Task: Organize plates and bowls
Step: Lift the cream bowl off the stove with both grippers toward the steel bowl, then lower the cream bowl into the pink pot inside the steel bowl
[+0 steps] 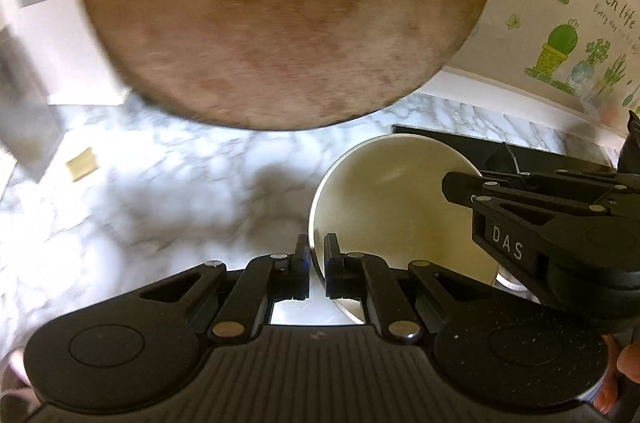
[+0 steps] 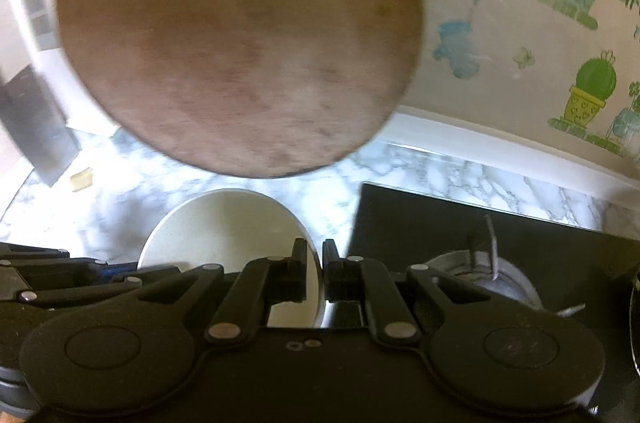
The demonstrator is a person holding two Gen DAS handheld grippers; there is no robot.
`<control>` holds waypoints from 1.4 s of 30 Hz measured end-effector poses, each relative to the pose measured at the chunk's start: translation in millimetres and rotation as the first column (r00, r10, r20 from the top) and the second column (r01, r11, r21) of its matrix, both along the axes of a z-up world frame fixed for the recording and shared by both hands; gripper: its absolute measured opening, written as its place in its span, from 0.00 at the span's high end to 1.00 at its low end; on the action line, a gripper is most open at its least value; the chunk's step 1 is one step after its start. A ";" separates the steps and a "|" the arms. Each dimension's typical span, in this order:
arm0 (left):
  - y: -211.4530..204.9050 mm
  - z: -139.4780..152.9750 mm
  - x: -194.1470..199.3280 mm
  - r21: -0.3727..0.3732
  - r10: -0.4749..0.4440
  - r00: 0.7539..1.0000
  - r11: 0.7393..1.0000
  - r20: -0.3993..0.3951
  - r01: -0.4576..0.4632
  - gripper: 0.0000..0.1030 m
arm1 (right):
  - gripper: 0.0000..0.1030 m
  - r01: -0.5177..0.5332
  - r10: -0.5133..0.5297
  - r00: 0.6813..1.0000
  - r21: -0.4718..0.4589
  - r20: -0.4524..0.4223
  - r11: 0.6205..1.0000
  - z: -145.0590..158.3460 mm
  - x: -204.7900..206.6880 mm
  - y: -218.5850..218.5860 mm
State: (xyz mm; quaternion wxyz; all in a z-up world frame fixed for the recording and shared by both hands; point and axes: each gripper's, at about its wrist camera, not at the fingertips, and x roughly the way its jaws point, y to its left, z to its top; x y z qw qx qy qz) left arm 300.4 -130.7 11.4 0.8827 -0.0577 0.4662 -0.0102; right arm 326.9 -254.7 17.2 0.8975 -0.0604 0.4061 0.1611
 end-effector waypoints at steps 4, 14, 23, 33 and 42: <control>35.2 9.1 -40.0 0.001 0.023 1.000 1.000 0.007 -0.023 0.95 | 0.91 -0.019 0.019 1.000 -0.006 0.010 1.000 10.6 -34.4 32.4; 127.2 20.7 -124.9 0.007 0.107 0.994 0.994 0.018 -0.108 0.95 | 0.91 -0.119 0.119 0.993 -0.009 0.025 0.993 28.0 -113.0 121.8; 195.1 15.8 -186.6 0.034 0.188 0.982 0.982 0.001 -0.188 0.95 | 0.92 -0.223 0.223 0.975 0.001 0.005 0.975 26.7 -163.2 189.8; 230.0 -16.3 -212.4 0.069 0.243 0.968 0.969 -0.062 -0.239 0.95 | 0.92 -0.287 0.288 0.954 0.019 -0.084 0.958 -6.8 -192.1 231.7; 223.8 -33.3 -212.2 0.126 0.207 0.976 0.972 -0.064 -0.198 0.95 | 0.91 -0.269 0.271 0.954 0.026 -0.128 0.963 -26.6 -195.8 231.1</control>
